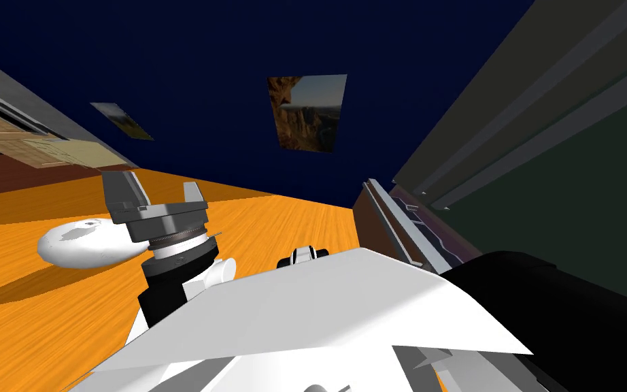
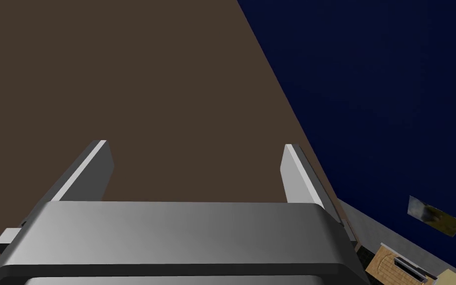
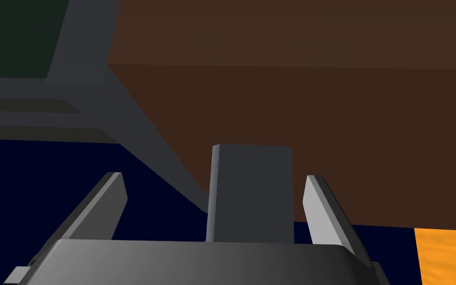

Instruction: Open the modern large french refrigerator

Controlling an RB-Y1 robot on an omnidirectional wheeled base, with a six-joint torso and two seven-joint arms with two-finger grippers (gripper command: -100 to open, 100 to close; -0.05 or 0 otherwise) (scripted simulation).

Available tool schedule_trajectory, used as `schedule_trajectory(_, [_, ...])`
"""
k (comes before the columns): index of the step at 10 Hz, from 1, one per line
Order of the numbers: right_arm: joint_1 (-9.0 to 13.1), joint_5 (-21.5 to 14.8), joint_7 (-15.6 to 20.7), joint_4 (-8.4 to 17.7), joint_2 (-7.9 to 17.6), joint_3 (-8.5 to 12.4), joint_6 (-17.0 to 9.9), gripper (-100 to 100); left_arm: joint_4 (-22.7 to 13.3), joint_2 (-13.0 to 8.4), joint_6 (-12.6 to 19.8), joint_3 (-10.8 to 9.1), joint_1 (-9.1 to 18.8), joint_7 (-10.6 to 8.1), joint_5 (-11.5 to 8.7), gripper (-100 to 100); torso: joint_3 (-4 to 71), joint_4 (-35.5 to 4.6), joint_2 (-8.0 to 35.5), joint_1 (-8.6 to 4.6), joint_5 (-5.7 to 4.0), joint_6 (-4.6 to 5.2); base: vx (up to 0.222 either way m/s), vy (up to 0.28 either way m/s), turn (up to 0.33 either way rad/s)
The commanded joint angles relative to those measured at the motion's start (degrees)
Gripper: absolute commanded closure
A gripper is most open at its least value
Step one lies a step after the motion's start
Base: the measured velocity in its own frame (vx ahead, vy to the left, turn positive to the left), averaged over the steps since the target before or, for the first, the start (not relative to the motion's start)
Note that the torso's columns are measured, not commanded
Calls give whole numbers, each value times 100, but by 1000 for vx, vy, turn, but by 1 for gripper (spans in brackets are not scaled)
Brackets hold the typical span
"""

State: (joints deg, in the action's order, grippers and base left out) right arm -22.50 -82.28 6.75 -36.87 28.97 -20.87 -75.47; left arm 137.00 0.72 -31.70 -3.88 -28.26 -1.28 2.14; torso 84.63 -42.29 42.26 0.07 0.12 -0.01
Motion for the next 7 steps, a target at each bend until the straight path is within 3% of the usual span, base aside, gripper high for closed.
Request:
schedule_trajectory(1, [-155, 113, 16, -224, 266, 79, 176, -100, 0, -1, 0, -1, 0, 0, 0, 0, 4, 1, 2, 2, 9, 5, 9, 72, 23])
schedule_trajectory(3, [-251, 246, -54, -309, 582, 165, 422, -100, 0, -1, 0, -1, 0, 0, 0, 0, 8, -2, 5, 41, 39, 1, 10, 121, 37])
schedule_trajectory(5, [-251, 246, -54, -309, 582, 165, 422, -100, 0, -1, 0, -1, 0, 0, 0, 0, 18, -2, 5, 68, 63, 1, 2, 56, 11])
schedule_trajectory(6, [-300, 312, -89, -351, 741, 208, 545, -100, 0, -1, 0, -1, 0, 0, 0, 0, 18, -3, 11, 65, 71, 5, -4, 44, 19])
schedule_trajectory(7, [-338, 303, -10, -452, 620, 169, 538, -100, 0, -1, 0, -1, 0, 0, 0, 0, 21, -5, 9, 82, 83, -2, -1, 19, 7])
